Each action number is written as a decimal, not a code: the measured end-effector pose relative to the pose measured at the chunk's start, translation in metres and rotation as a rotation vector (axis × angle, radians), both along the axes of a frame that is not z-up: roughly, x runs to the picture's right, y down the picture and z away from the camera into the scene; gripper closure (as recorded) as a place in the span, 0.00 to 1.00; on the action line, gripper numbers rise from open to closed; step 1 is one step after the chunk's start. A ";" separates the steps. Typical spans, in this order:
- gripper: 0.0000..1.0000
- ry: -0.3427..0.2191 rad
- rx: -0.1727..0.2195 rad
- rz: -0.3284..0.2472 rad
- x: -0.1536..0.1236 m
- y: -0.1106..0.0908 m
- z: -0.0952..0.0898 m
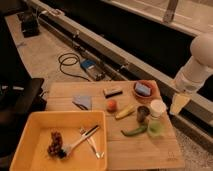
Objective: Place grapes in paper cup
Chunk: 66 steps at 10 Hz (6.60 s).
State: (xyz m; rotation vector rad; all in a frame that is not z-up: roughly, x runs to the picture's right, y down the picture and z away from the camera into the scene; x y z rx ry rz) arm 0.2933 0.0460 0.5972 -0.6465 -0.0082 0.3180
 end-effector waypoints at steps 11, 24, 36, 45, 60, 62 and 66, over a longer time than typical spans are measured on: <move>0.20 -0.001 -0.002 0.000 0.000 0.001 0.001; 0.20 -0.232 0.050 -0.331 -0.106 -0.028 0.007; 0.20 -0.574 0.210 -0.622 -0.276 0.001 -0.014; 0.20 -0.866 0.235 -0.746 -0.445 0.039 0.021; 0.20 -1.032 0.117 -0.838 -0.546 0.106 0.090; 0.20 -1.084 0.077 -0.850 -0.569 0.127 0.102; 0.20 -1.116 0.064 -0.833 -0.573 0.136 0.108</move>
